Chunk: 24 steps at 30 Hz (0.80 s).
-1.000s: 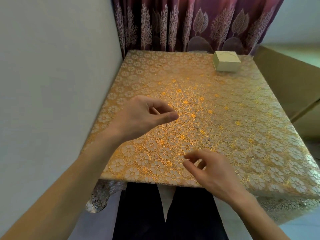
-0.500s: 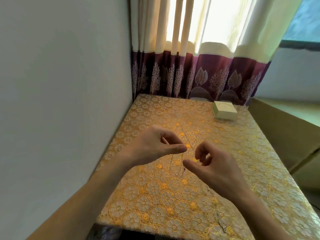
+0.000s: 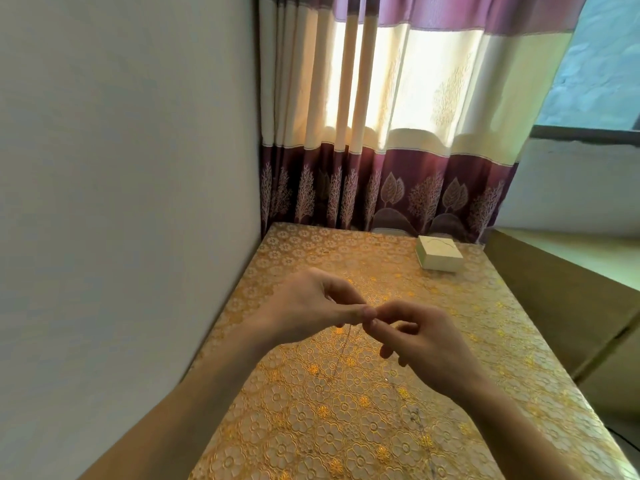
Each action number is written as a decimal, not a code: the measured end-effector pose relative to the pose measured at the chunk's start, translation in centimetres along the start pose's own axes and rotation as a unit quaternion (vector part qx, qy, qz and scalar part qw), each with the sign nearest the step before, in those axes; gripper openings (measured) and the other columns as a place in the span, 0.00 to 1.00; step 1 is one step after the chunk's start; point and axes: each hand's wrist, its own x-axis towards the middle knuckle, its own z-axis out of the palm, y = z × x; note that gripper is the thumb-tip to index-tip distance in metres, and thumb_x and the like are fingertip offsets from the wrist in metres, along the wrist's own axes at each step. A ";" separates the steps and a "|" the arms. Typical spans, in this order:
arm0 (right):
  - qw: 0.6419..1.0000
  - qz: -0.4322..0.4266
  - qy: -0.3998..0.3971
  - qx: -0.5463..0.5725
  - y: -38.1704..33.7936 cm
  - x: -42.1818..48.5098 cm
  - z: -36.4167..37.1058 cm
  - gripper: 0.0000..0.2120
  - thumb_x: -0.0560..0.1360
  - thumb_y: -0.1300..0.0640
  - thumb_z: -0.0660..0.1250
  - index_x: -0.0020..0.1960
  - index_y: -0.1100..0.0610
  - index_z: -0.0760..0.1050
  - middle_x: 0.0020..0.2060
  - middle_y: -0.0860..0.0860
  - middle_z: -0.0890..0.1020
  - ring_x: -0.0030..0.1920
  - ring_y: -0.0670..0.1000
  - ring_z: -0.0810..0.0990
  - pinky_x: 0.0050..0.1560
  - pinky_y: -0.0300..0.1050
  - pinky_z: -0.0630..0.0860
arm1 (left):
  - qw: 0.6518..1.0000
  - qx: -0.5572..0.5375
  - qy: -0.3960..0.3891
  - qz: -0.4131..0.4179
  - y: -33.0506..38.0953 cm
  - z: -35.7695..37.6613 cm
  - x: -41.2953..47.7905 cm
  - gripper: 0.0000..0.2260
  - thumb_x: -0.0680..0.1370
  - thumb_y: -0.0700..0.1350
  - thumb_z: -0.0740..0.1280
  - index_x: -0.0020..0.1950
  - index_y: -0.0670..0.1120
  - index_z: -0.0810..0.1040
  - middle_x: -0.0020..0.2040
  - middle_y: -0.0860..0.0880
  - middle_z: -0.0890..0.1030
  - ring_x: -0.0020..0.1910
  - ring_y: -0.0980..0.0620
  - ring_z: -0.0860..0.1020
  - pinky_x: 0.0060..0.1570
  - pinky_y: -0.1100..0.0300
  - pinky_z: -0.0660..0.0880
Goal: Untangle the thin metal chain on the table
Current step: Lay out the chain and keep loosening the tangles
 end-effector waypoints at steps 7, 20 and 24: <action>1.000 0.001 0.011 0.018 -0.8 0.8 -0.3 0.14 0.73 0.52 0.73 0.58 0.52 0.80 0.45 0.45 0.85 0.35 0.49 0.84 0.32 0.39 0.78 | 0.999 -0.008 0.038 -0.011 0.0 0.1 0.5 0.09 0.73 0.54 0.75 0.47 0.50 0.87 0.41 0.51 0.86 0.37 0.55 0.82 0.40 0.60 0.80; 0.965 0.133 0.024 0.225 0.3 2.6 -1.1 0.07 0.79 0.61 0.67 0.52 0.53 0.83 0.45 0.52 0.83 0.47 0.51 0.79 0.45 0.46 0.73 | 0.922 -0.344 0.027 -0.178 -5.7 12.3 -4.0 0.23 0.78 0.63 0.62 0.49 0.44 0.83 0.42 0.49 0.85 0.45 0.50 0.81 0.53 0.54 0.72; 0.897 0.215 0.018 0.386 2.0 3.2 -0.7 0.08 0.78 0.63 0.63 0.54 0.57 0.79 0.39 0.51 0.80 0.41 0.50 0.78 0.42 0.44 0.70 | 0.910 -0.350 0.088 -0.202 -6.9 13.2 -6.4 0.11 0.82 0.49 0.63 0.51 0.45 0.84 0.38 0.50 0.83 0.40 0.55 0.79 0.46 0.61 0.71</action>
